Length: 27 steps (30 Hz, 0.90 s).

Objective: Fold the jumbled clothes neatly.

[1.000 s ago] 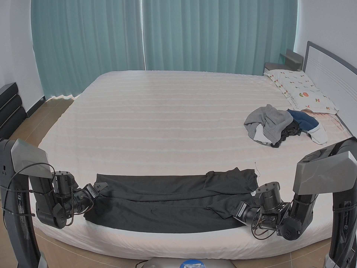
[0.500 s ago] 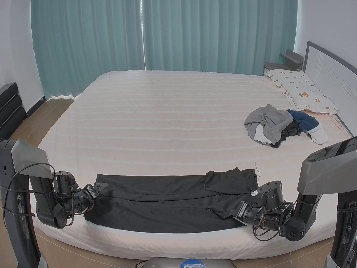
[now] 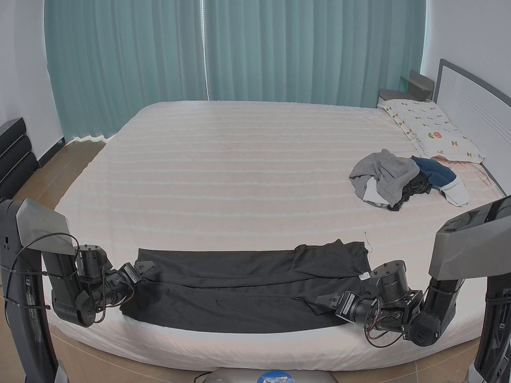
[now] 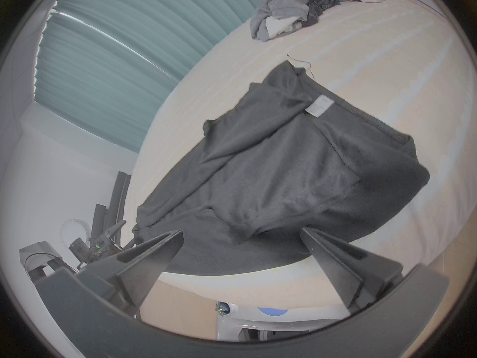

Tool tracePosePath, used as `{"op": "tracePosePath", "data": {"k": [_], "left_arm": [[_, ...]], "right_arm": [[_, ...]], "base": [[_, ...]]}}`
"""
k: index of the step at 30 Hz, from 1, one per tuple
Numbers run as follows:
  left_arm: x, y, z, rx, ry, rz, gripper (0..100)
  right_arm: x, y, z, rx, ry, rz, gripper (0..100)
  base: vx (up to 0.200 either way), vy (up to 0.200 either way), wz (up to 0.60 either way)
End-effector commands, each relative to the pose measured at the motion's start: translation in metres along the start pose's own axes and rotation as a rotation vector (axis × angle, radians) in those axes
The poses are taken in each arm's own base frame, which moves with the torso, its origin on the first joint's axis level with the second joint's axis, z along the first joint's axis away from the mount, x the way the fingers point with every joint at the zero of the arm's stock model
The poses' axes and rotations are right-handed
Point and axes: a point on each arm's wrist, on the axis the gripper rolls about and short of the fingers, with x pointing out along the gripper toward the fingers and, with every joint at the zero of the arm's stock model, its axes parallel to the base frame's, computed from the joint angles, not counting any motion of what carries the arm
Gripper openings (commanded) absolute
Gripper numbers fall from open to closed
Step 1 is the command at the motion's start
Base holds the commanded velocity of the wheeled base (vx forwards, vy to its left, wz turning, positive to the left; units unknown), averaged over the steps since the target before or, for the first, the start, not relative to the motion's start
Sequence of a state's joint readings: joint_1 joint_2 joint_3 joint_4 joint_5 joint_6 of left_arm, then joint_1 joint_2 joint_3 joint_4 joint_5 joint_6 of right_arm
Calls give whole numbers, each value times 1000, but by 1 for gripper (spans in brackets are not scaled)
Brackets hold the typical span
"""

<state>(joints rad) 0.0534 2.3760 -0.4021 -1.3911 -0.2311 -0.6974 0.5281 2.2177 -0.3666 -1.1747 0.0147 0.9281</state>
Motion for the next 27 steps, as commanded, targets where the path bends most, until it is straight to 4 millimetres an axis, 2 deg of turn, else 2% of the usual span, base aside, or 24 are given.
{"op": "tracePosePath", "data": {"k": [1,8,14,15,21,27], "left_arm": [[0,0,1,2,-3,-1,100],[0,-1,2,-3,-6,-4,100],[0,-1,2,-4,-8,-5,100],[0,-1,2,-4,-6,-4,100],[0,0,2,-4,-7,-3,100],[-2,8,12,-26,-34,6,100]], "right_arm": [[-25,21,16,-2,-73,96,100],[-24,22,18,3,-81,102,100],[3,23,21,116,-48,127,100],[11,19,20,118,-49,115,100],[32,1,17,47,-31,57,100],[32,-9,14,38,-14,18,100]], "base": [[0,0,0],[0,0,0],[0,0,0],[0,0,0],[0,0,0],[0,0,0]]}}
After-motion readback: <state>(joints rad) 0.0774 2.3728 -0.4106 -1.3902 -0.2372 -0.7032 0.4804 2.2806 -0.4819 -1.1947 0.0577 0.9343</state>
